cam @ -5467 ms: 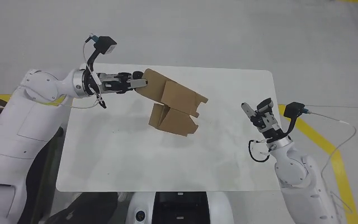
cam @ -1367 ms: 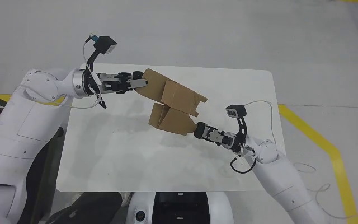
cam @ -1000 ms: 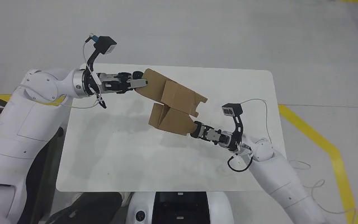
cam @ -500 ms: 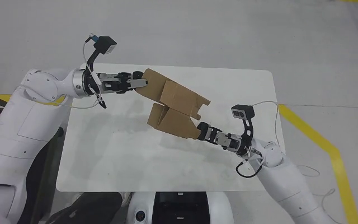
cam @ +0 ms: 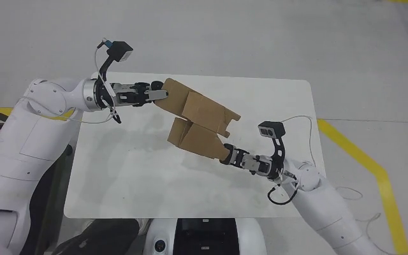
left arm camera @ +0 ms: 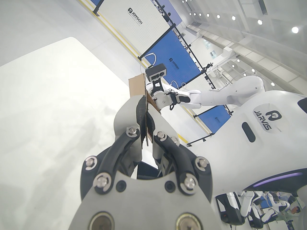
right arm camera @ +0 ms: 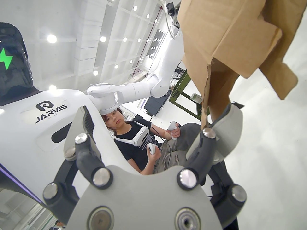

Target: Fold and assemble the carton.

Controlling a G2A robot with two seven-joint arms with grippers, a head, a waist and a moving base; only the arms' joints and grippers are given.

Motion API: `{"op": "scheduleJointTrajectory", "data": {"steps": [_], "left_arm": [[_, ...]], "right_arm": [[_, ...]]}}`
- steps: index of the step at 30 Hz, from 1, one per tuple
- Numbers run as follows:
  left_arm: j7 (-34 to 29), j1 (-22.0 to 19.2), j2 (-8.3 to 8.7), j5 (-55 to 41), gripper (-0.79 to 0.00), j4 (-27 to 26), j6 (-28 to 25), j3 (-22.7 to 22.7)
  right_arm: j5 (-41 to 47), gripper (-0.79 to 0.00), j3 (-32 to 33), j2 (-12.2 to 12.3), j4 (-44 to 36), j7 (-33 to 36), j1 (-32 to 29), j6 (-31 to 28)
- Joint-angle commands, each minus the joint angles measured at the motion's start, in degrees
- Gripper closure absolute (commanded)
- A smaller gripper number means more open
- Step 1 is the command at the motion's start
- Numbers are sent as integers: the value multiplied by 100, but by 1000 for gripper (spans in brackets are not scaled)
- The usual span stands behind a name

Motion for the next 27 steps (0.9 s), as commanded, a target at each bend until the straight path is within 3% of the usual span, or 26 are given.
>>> {"op": "scheduleJointTrajectory", "data": {"steps": [1, 4, 8, 12, 18, 27], "left_arm": [[0, 0, 0, 0, 0, 0, 0, 0], [0, 0, 0, 0, 0, 0, 0, 0], [0, 0, 0, 0, 0, 0, 0, 0], [0, 0, 0, 0, 0, 0, 0, 0], [0, 0, 0, 0, 0, 0, 0, 0], [0, 0, 0, 0, 0, 0, 0, 0]], "right_arm": [[0, -785, -84, -18, 86, 0, 74, 0], [-11, -763, -186, -45, 207, -22, 171, -22], [-6, -570, -273, -70, 344, -48, 268, -48], [-21, -526, -317, -87, 437, -80, 330, -80], [-109, -576, -303, -91, 538, -138, 357, -138], [-251, -554, -279, -125, 611, -192, 394, -159]]}}
